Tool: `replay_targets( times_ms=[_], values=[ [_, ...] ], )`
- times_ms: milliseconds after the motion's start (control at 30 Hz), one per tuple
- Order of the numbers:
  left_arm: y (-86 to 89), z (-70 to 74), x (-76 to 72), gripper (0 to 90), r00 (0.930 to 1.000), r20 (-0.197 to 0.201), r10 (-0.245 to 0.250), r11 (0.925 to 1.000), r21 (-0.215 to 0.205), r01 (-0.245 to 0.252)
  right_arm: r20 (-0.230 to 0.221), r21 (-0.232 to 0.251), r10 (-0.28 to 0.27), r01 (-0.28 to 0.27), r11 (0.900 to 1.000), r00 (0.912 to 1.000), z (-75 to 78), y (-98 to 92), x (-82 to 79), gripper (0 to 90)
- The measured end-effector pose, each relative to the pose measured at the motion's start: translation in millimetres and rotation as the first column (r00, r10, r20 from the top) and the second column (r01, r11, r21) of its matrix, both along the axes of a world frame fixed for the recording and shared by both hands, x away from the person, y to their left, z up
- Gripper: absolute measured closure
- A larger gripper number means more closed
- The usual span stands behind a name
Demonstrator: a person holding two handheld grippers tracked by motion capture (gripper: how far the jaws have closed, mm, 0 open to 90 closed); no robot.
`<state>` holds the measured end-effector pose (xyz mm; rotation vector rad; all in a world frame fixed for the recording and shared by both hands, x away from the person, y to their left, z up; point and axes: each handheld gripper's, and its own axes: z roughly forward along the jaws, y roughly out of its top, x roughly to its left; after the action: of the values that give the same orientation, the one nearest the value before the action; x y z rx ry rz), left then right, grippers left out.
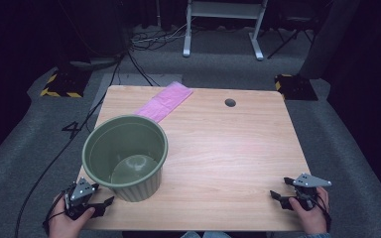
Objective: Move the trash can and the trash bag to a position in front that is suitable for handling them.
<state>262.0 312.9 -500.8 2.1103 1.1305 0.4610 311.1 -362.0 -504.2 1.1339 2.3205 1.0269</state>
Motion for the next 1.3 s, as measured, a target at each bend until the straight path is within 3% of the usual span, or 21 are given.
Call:
replay_targets(
  times_ms=[100,200,300,367,433,467,500,567,633,667,700,733,800,933,967,1067,1233,1300],
  values=[
    [3.2,4.1,-1.9,27.6,0.9998,0.012,0.017,0.9996,-0.021,-0.017,0.0,0.0,0.0,0.0,1.0,1.0,0.0,0.0,0.0,18.7],
    [7.0,9.4,-3.9,28.8,0.9993,0.024,0.027,0.9972,-0.071,-0.025,-0.001,0.0,0.0,0.0,1.0,1.0,0.0,0.2,0.3,18.6],
    [16.4,13.5,-1.9,29.6,0.9959,0.018,0.088,0.9931,-0.079,-0.087,0.0,-0.002,0.002,-0.002,1.0,1.0,0.0,0.9,1.2,18.4],
    [22.5,16.5,1.0,30.2,0.9877,0.006,0.156,0.985,-0.076,-0.155,0.0,-0.001,0.002,-0.002,1.0,1.0,-0.1,1.4,1.7,18.3],
    [25.4,21.7,7.3,31.2,0.9718,-0.015,0.236,0.9658,-0.108,-0.236,0.0,-0.001,0.003,-0.003,1.0,1.0,0.0,1.8,1.9,18.1],
    [24.7,24.6,11.4,31.7,0.9634,-0.012,0.268,0.9583,-0.1,-0.268,0.001,-0.003,0.004,-0.004,1.0,1.0,0.0,1.9,2.1,18.0],
    [23.2,27.0,15.8,31.5,0.9571,-0.004,0.29,0.9535,-0.085,-0.289,0.001,-0.003,0.004,-0.004,1.0,1.0,0.0,2.0,2.3,17.8],
    [21.1,29.8,24.8,31.5,0.9515,0.009,0.307,0.9499,-0.061,-0.306,0.001,-0.003,0.004,-0.004,1.0,1.0,-0.1,2.6,2.6,17.7],
    [20.6,30.1,29.0,31.0,0.9521,0.014,0.306,0.9504,-0.065,-0.304,0.0,-0.003,0.004,-0.004,1.0,1.0,-0.1,2.6,2.7,17.6],
    [20.5,29.9,32.9,31.0,0.9557,0.019,0.294,0.9539,-0.069,-0.292,0.0,-0.003,0.004,-0.004,1.0,1.0,-0.1,2.6,2.7,17.6],
    [20.6,28.6,39.1,29.8,0.9687,0.041,0.245,0.9681,-0.066,-0.242,-0.001,-0.002,0.006,-0.006,1.0,1.0,-0.1,2.5,3.0,17.5],
    [20.8,28.1,41.6,29.8,0.9752,0.049,0.216,0.9756,-0.053,-0.213,0.0,-0.002,0.007,-0.007,1.0,1.0,-0.1,2.6,3.2,17.5],
    [20.0,27.1,45.2,30.9,0.9815,0.066,0.18,0.9834,-0.036,-0.178,-0.001,-0.003,0.012,-0.012,1.0,0.9999,-0.1,2.6,3.7,17.3],
    [13.0,28.8,44.7,32.9,0.9847,0.08,0.155,0.9879,-0.009,-0.155,-0.001,-0.004,0.016,-0.016,1.0,0.9999,0.0,2.7,4.4,17.1],
    [4.2,30.5,43.5,34.2,0.9881,0.091,0.124,0.9921,0.007,-0.125,-0.001,-0.004,0.016,-0.016,1.0,0.9999,0.0,2.7,4.3,17.1],
    [-14.8,34.2,42.0,32.1,0.9941,0.088,0.063,0.9979,0.006,-0.064,0.002,-0.007,0.017,-0.017,1.0,0.9999,0.0,2.8,4.1,17.1],
    [-57.9,41.8,40.2,29.8,0.9976,0.069,-0.004,0.9991,0.043,0.001,0.001,-0.006,0.017,-0.017,1.0,0.9999,0.0,2.8,4.3,17.1],
    [-74.2,43.0,40.3,28.1,0.9985,0.05,-0.023,0.9991,0.036,0.021,-0.001,-0.004,0.016,-0.016,1.0,0.9999,0.0,2.7,4.4,17.1]
  ],
)
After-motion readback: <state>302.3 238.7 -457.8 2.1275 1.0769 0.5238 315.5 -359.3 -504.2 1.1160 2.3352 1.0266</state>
